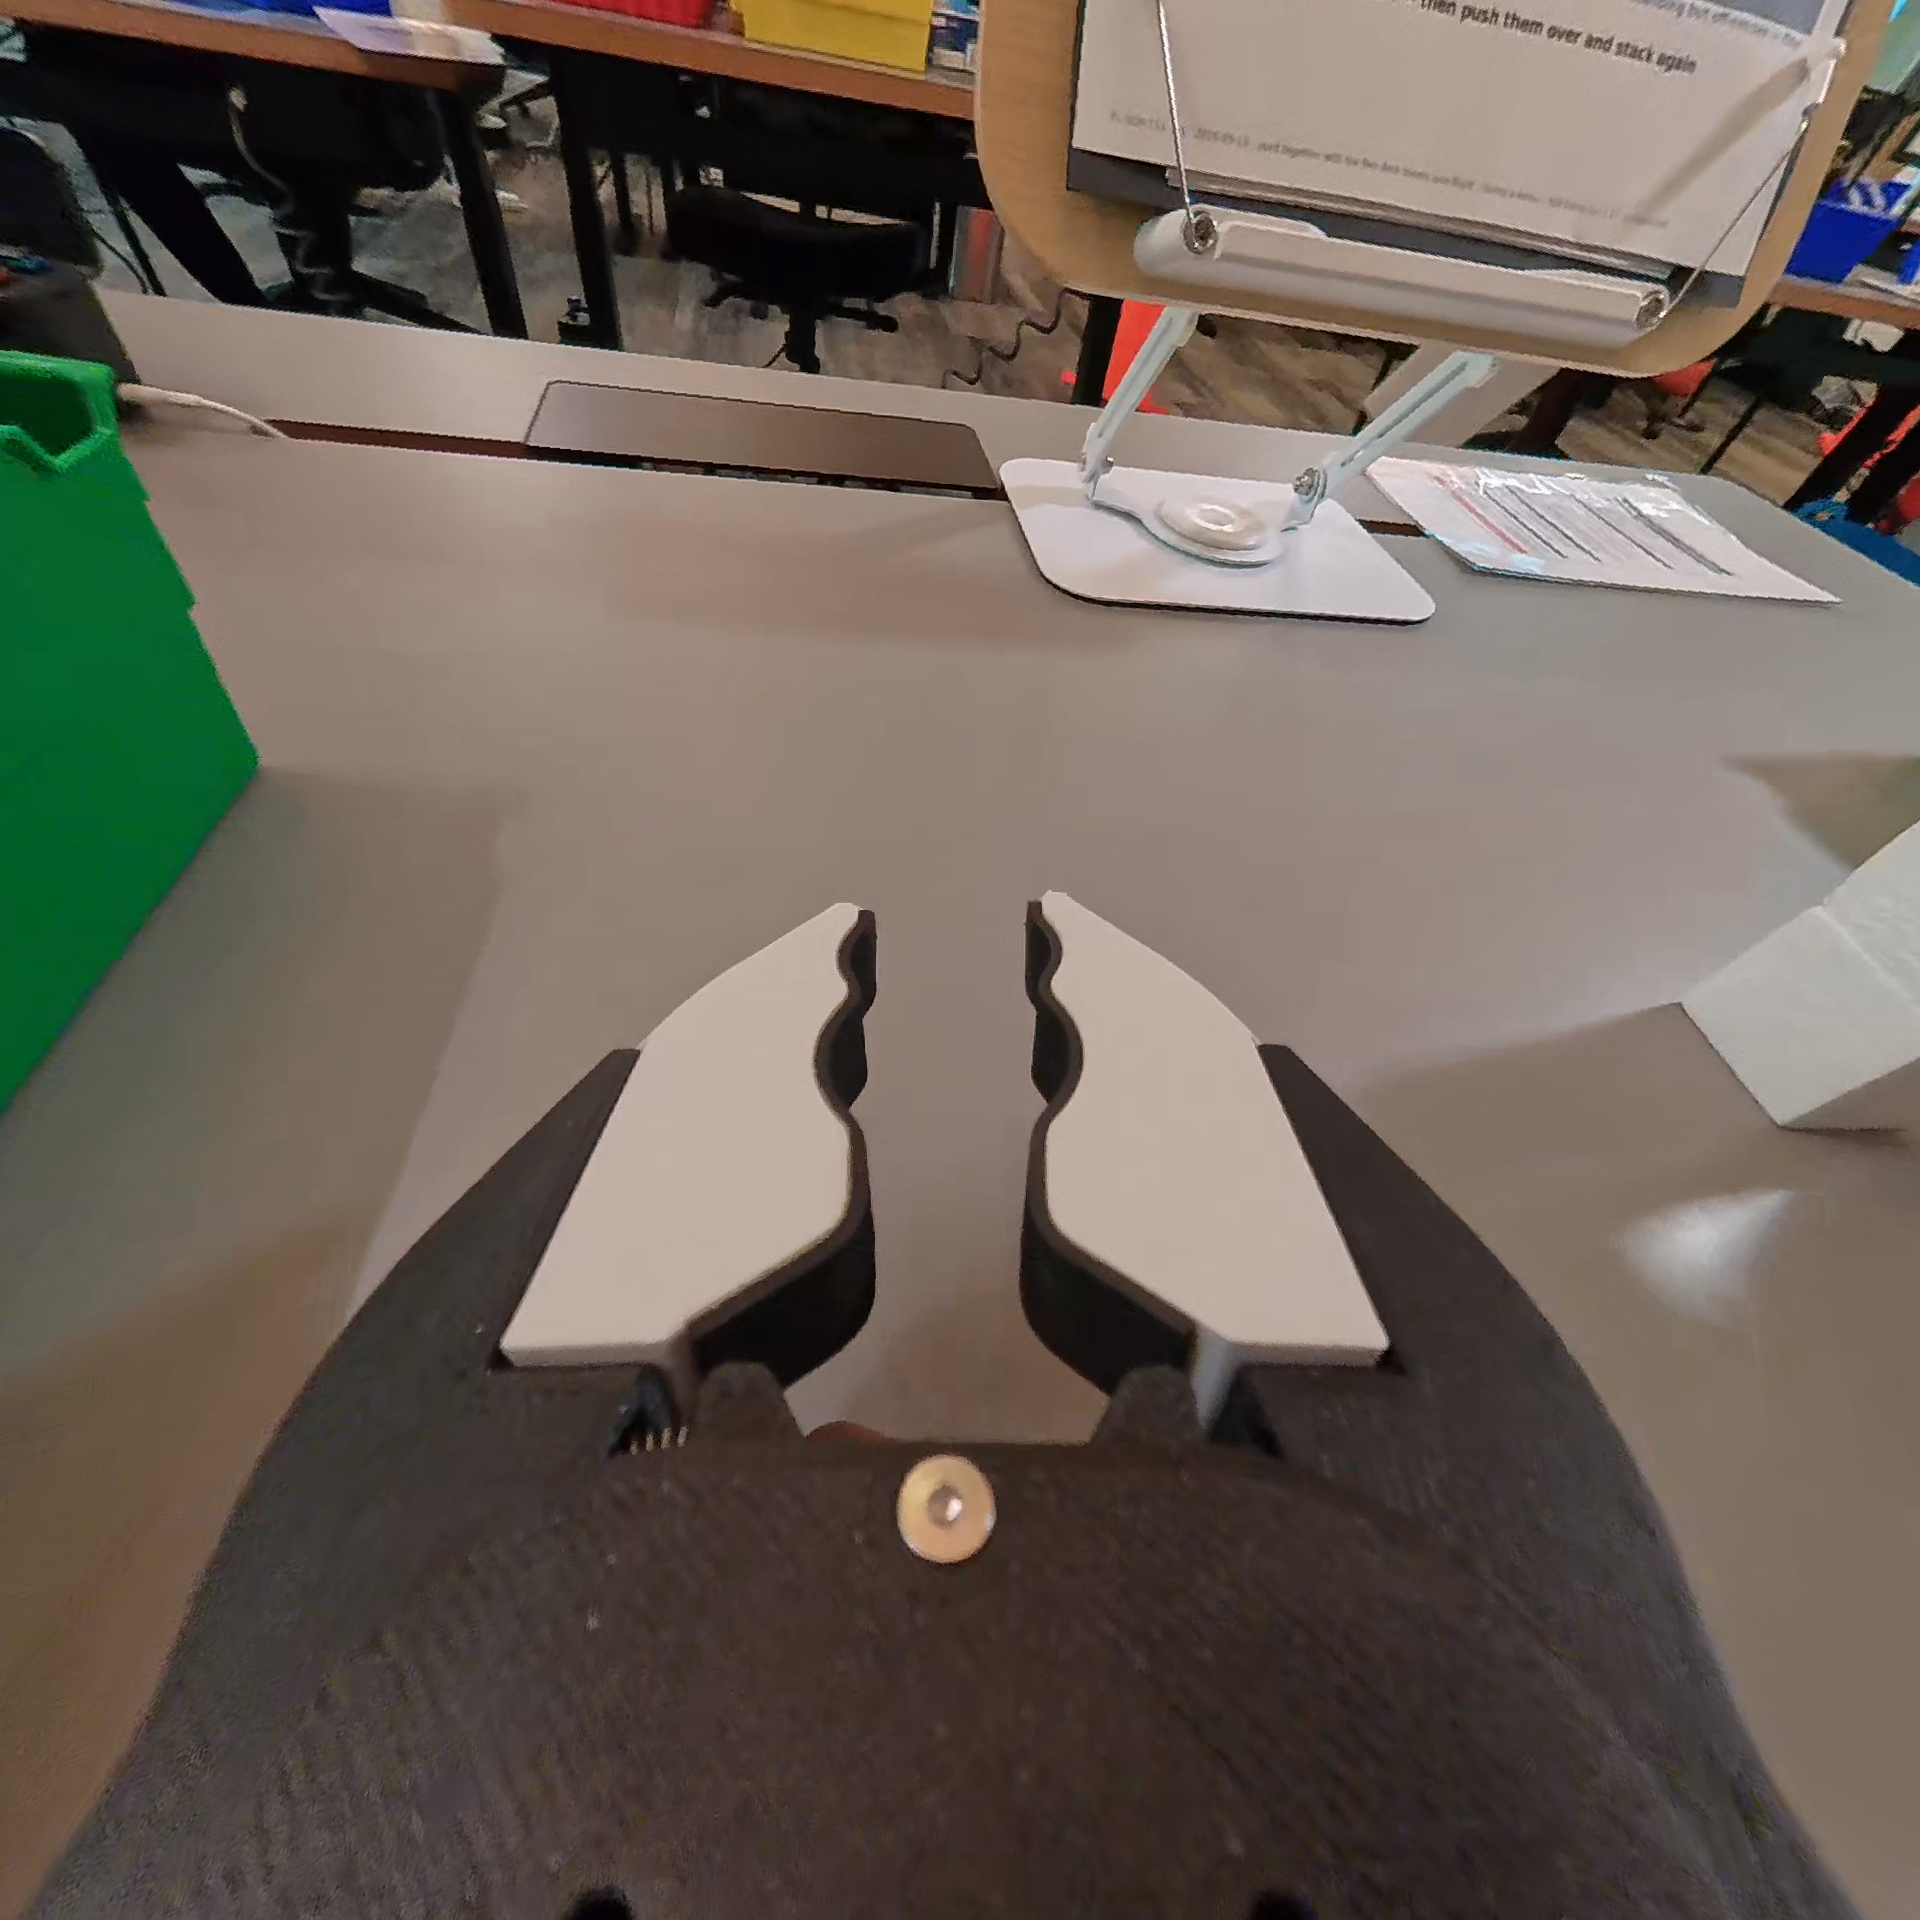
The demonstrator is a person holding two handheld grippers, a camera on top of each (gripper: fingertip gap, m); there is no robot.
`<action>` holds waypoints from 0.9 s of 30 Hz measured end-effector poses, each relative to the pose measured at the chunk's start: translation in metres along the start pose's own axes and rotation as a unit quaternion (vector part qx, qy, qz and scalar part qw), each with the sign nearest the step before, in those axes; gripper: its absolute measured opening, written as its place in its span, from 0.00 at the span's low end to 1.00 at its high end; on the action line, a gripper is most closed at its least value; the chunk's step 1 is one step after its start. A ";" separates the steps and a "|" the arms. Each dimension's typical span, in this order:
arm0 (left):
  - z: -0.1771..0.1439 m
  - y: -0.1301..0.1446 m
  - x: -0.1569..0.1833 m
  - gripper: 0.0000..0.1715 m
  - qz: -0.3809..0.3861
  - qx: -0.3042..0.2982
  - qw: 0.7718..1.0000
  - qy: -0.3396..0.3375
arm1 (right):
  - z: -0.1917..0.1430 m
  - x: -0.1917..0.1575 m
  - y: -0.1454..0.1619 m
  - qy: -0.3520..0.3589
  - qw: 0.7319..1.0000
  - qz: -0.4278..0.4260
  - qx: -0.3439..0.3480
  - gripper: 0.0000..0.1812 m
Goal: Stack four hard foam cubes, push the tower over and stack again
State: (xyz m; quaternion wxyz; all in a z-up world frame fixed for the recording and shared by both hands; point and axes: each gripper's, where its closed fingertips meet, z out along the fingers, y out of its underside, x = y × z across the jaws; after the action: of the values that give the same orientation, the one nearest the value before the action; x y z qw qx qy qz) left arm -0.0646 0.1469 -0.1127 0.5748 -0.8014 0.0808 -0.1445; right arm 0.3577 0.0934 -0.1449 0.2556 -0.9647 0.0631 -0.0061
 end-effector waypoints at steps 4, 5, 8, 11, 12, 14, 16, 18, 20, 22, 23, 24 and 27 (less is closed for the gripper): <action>-0.009 0.002 -0.011 0.16 -0.001 0.002 1.000 -0.021 | -0.004 -0.010 0.005 0.012 0.998 -0.030 -0.053 0.00; -0.011 0.004 -0.014 0.16 -0.006 -0.001 1.000 -0.024 | 0.001 -0.019 0.007 0.001 0.997 -0.032 -0.064 0.00; -0.017 0.008 -0.022 0.17 -0.017 -0.006 0.999 -0.035 | 0.023 -0.031 0.018 0.011 0.994 -0.040 -0.105 0.00; -0.028 0.009 -0.031 0.17 -0.012 -0.001 0.999 -0.052 | 0.035 -0.068 0.025 -0.052 0.987 -0.059 -0.141 0.00; -0.031 0.009 -0.035 0.17 -0.011 0.000 0.998 -0.058 | 0.031 -0.097 0.019 -0.122 0.982 -0.060 -0.129 0.00; -0.036 0.011 -0.041 0.17 -0.014 -0.001 0.998 -0.065 | 0.014 -0.141 0.000 -0.208 0.971 -0.063 -0.096 0.00; -0.041 0.014 -0.047 0.17 -0.022 -0.004 0.997 -0.074 | 0.010 -0.142 -0.016 -0.159 0.980 -0.102 -0.062 0.00; -0.048 0.013 -0.053 0.17 -0.031 0.000 0.996 -0.082 | 0.005 -0.143 -0.023 -0.151 0.981 -0.116 -0.047 0.00; -0.054 0.010 -0.060 0.17 -0.040 0.011 0.995 -0.090 | 0.002 -0.139 -0.026 -0.160 0.980 -0.109 -0.042 0.00; -0.057 0.008 -0.067 0.17 -0.050 0.018 0.993 -0.103 | 0.001 -0.127 -0.031 -0.158 0.982 -0.095 -0.031 0.00; -0.058 0.007 -0.071 0.17 -0.056 0.021 0.992 -0.110 | 0.002 -0.119 -0.033 -0.155 0.984 -0.086 -0.021 0.00; -0.059 0.006 -0.073 0.17 -0.061 0.024 0.991 -0.112 | 0.003 -0.111 -0.036 -0.153 0.985 -0.076 -0.008 0.00; -0.059 -0.001 -0.076 0.17 -0.067 0.041 0.989 -0.123 | 0.004 -0.093 -0.049 -0.185 0.980 -0.038 0.066 0.00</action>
State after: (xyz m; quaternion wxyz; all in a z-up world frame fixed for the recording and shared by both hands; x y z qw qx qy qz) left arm -0.1553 0.1165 -0.1049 0.6015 -0.7926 -0.0504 -0.0862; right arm 0.2715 0.1488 -0.1219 0.3258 -0.9317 -0.0225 0.1589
